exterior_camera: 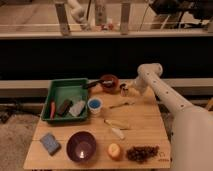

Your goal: Stack cups on top of each other

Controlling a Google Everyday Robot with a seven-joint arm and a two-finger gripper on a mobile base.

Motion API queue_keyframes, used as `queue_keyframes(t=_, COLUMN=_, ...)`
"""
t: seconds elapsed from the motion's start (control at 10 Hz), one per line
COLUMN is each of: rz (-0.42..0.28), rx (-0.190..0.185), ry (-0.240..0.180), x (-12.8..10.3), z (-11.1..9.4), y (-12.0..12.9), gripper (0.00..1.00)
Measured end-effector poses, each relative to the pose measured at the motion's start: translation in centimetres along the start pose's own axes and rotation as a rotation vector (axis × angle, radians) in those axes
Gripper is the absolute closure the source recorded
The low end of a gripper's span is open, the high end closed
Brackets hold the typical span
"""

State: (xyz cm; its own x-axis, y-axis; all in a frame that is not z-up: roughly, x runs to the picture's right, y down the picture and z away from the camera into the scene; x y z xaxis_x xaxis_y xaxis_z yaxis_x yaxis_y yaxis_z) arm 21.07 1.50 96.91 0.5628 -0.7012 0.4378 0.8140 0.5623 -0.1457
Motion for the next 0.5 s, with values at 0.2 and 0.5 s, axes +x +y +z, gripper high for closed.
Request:
queue_keyframes(t=0.2, rz=-0.009, rx=-0.012, ry=-0.009, x=-0.40, z=0.68, y=-0.15, gripper=0.29)
queue_keyframes(t=0.5, rz=-0.026, rx=-0.028, ry=-0.020, x=-0.77, z=1.27, y=0.13, gripper=0.58)
